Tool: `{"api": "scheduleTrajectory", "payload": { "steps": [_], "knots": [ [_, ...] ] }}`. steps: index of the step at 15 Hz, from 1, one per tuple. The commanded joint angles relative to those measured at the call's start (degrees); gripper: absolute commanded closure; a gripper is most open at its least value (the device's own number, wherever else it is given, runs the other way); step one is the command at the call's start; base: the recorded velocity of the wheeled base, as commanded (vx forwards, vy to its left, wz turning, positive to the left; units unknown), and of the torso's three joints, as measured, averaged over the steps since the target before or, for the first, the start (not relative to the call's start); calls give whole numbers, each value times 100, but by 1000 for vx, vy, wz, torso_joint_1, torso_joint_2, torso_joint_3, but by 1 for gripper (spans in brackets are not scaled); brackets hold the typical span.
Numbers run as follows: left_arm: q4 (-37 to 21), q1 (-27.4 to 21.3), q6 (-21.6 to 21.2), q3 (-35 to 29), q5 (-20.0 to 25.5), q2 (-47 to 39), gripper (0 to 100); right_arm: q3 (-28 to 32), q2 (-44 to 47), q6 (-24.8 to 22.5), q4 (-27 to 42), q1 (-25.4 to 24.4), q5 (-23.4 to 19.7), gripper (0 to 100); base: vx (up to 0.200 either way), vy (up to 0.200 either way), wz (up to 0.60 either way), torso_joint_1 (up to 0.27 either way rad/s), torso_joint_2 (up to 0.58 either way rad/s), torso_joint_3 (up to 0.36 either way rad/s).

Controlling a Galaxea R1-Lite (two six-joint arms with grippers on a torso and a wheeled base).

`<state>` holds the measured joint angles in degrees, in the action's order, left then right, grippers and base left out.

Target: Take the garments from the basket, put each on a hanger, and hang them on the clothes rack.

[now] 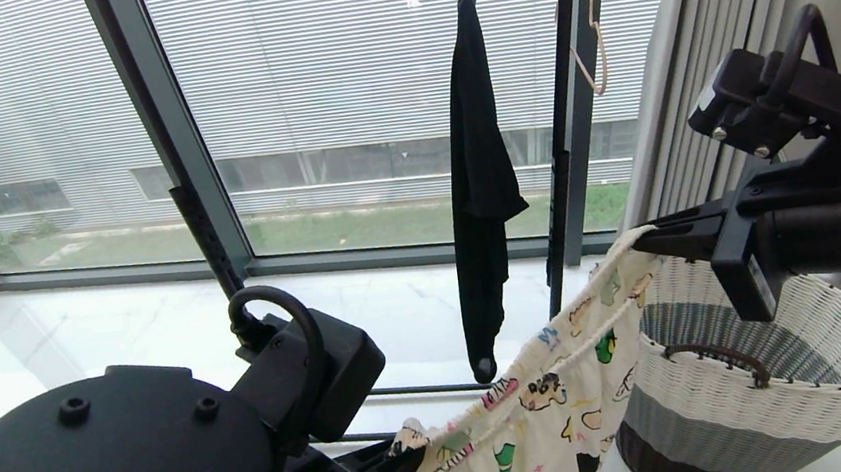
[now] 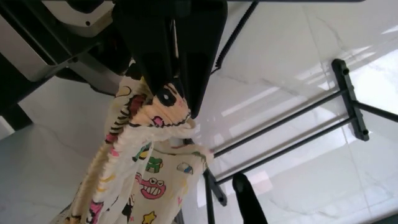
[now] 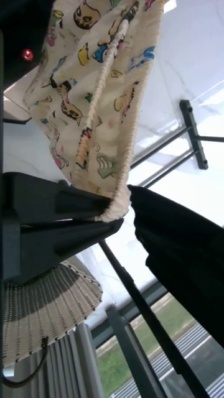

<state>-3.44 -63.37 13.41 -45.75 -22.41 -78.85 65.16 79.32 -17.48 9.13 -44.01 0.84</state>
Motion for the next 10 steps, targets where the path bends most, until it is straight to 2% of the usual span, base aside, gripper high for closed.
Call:
{"api": "scheduleTrajectory", "payload": {
  "steps": [1,2,4,7,8,10],
  "knots": [
    [10,-9,4,-4,-18,-34,100,6,66,-1,1,-3,4,100,0,0,0,0,0,0],
    [10,-9,-5,-4,-80,-43,100,-12,66,-1,1,-3,4,0,0,0,0,0,0,0],
    [10,26,-5,-4,-203,-69,100,-135,-5,-10,1,-3,13,0,0,0,0,0,0,0],
    [1,360,-128,22,-572,-166,100,-478,-347,-36,282,-3,109,0,0,0,0,0,0,0],
    [-8,589,-401,84,-827,-201,100,-627,-629,-36,722,-3,144,0,0,0,0,0,0,0],
    [-8,844,-673,233,-959,-166,100,-926,-945,-36,818,103,188,0,0,0,0,0,0,0]
  ]
}}
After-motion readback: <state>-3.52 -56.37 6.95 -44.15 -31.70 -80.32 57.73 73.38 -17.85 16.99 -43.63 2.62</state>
